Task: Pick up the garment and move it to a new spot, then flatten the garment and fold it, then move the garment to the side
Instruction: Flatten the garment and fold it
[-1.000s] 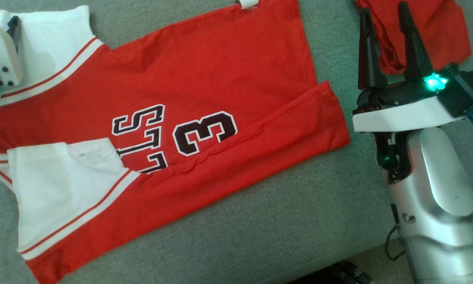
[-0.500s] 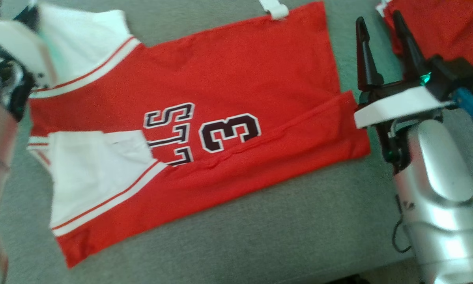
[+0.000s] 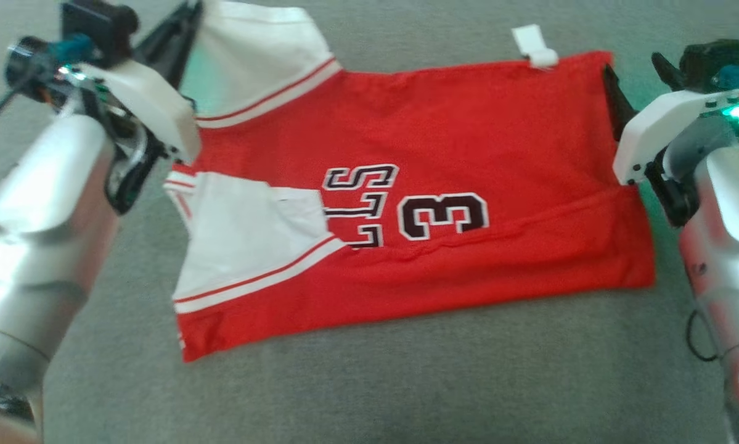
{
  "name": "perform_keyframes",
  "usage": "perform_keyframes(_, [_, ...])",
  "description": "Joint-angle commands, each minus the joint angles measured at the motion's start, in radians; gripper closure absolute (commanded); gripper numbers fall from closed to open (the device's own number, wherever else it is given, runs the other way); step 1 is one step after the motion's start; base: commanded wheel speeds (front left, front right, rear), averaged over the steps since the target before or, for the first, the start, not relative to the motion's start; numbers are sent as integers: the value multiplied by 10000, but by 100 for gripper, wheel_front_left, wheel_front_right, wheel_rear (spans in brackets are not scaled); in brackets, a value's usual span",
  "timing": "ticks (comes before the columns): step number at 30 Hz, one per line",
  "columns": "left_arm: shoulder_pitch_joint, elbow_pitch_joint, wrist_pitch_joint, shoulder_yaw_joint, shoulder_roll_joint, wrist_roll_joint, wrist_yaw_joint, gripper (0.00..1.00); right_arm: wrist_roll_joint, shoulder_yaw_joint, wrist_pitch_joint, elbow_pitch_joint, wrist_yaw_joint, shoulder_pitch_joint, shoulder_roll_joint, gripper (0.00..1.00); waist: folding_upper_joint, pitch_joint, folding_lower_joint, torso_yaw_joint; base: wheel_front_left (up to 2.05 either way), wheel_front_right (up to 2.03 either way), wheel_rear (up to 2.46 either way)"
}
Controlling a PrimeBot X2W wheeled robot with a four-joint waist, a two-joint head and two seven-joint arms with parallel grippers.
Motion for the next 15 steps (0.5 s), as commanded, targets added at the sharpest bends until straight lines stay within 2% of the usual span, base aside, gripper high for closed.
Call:
perform_keyframes(1, [-262, -481, -113, 191, 396, -51, 18, 100, -7, 335, 83, 76, -7, -361, -175, 0, 0, -136, 1, 392, 0, 0, 0])
perform_keyframes(8, [-41, -1461, -95, -122, 345, -84, 36, 100, 223, 1009, 259, 1528, -7, -1090, -715, 0, 0, -19, 1, 827, 0, 0, 0])
perform_keyframes(15, [-141, -2158, 75, -266, 201, -35, 155, 100, 567, 1798, 375, 2381, -7, -1612, -1057, 0, 0, 338, 1, 1190, 0, 0, 0])
